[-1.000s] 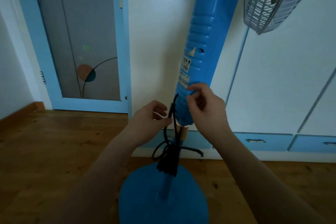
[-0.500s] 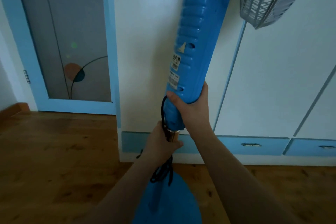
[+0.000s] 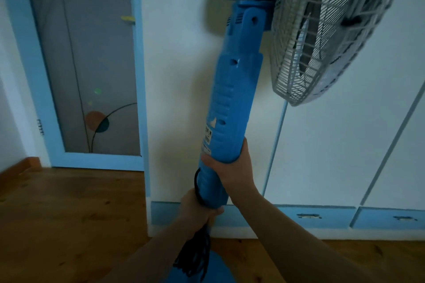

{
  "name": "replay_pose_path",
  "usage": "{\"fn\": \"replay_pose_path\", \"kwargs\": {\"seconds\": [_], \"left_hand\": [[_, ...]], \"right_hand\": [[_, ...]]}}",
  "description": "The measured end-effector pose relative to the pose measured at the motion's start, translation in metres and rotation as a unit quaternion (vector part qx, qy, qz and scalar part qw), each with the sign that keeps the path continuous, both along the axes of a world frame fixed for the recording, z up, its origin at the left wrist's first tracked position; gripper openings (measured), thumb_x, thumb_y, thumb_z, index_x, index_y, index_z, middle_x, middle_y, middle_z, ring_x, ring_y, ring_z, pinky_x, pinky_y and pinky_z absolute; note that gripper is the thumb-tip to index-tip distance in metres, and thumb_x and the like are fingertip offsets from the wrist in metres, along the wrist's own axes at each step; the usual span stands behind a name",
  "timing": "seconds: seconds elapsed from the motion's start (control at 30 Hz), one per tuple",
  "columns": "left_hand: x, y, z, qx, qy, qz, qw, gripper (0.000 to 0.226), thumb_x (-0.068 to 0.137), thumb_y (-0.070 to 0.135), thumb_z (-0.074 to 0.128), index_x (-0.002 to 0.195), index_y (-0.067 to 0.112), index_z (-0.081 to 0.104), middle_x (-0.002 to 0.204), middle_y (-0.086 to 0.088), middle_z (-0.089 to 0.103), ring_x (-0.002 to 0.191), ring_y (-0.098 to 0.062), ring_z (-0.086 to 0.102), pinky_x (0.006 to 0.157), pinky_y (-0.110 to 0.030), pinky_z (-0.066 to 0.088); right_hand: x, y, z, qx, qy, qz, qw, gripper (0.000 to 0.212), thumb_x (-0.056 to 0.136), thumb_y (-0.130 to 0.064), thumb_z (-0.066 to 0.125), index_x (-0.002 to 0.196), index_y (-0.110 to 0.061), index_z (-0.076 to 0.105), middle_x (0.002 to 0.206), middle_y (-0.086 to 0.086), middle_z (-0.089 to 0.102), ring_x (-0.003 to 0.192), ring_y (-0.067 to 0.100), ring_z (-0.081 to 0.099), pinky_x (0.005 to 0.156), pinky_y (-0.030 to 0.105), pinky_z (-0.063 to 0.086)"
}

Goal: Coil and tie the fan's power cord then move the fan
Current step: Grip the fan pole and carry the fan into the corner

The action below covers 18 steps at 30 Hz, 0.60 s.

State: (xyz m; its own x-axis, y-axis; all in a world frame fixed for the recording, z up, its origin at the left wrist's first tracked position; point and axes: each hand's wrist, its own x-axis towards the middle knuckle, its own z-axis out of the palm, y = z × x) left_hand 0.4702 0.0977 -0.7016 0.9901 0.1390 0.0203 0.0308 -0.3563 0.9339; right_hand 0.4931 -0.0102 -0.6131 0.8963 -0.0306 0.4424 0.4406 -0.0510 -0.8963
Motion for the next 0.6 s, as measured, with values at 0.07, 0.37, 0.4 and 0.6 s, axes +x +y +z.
{"fn": "replay_pose_path", "kwargs": {"seconds": [0.07,0.37,0.4,0.6], "left_hand": [[0.003,-0.004,0.032,0.006,-0.014,-0.006,1.0,0.035,0.062,0.026,0.092,0.089,0.021,0.07,0.082,0.011,0.073,0.075,-0.003,0.067,0.055,-0.014,0.052],[-0.021,-0.047,0.254,0.004,-0.031,-0.043,0.999,0.032,0.064,0.025,0.091,0.082,0.009,0.069,0.07,-0.008,0.076,0.052,-0.008,0.066,0.047,-0.017,0.052],[-0.026,-0.054,0.286,0.001,-0.035,-0.05,0.998,0.032,0.064,0.025,0.09,0.081,0.008,0.069,0.069,-0.01,0.075,0.05,-0.008,0.065,0.045,-0.015,0.05],[-0.064,-0.107,0.508,-0.002,-0.068,-0.084,0.994,0.031,0.067,0.028,0.087,0.06,0.014,0.06,0.047,0.001,0.066,0.04,-0.006,0.058,0.043,-0.016,0.044]], "right_hand": [[-0.001,-0.007,0.034,0.011,-0.002,-0.005,1.0,0.086,0.056,-0.032,0.093,0.128,-0.037,0.048,0.115,-0.017,0.065,0.106,0.006,0.065,0.085,0.042,0.061],[-0.045,-0.057,0.264,0.049,-0.022,-0.025,0.998,0.082,0.061,-0.027,0.091,0.13,-0.028,0.048,0.122,-0.007,0.064,0.111,0.014,0.065,0.09,0.044,0.059],[-0.053,-0.065,0.296,0.048,-0.025,-0.032,0.998,0.081,0.062,-0.026,0.091,0.129,-0.029,0.048,0.121,-0.008,0.065,0.11,0.013,0.065,0.089,0.043,0.059],[-0.101,-0.119,0.52,0.064,-0.047,-0.054,0.995,0.079,0.063,-0.026,0.091,0.129,-0.027,0.049,0.12,-0.007,0.066,0.105,0.011,0.068,0.085,0.037,0.061]]}}
